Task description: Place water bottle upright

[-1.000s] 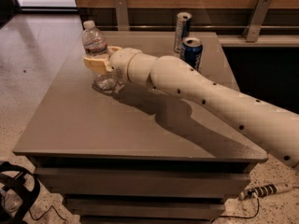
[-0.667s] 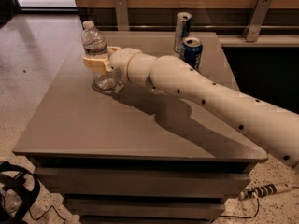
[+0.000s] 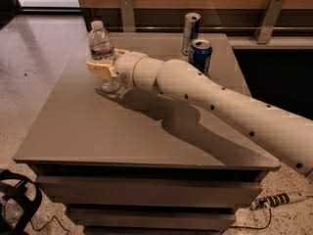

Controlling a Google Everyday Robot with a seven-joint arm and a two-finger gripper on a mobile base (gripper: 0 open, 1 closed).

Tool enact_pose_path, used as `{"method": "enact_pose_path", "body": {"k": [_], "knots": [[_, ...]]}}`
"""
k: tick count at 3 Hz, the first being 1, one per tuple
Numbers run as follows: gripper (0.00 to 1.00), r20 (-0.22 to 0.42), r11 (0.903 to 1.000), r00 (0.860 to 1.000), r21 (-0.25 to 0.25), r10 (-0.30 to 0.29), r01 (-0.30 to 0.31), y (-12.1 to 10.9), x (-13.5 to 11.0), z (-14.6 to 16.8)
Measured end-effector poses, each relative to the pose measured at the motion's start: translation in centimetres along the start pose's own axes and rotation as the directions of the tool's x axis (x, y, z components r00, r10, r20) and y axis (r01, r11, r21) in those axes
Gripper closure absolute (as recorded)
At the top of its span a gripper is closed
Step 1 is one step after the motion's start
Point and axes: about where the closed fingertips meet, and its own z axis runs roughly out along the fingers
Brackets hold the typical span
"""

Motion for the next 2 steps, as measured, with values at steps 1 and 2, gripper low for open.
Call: {"method": "enact_pose_path", "body": {"k": [1,2], "knots": [[0.00,0.000,1.0000,1.000,-0.003,0.000,0.000,0.17,-0.03,0.11],[0.00,0.000,1.0000,1.000,-0.003,0.000,0.000,0.17,-0.03,0.12]]}}
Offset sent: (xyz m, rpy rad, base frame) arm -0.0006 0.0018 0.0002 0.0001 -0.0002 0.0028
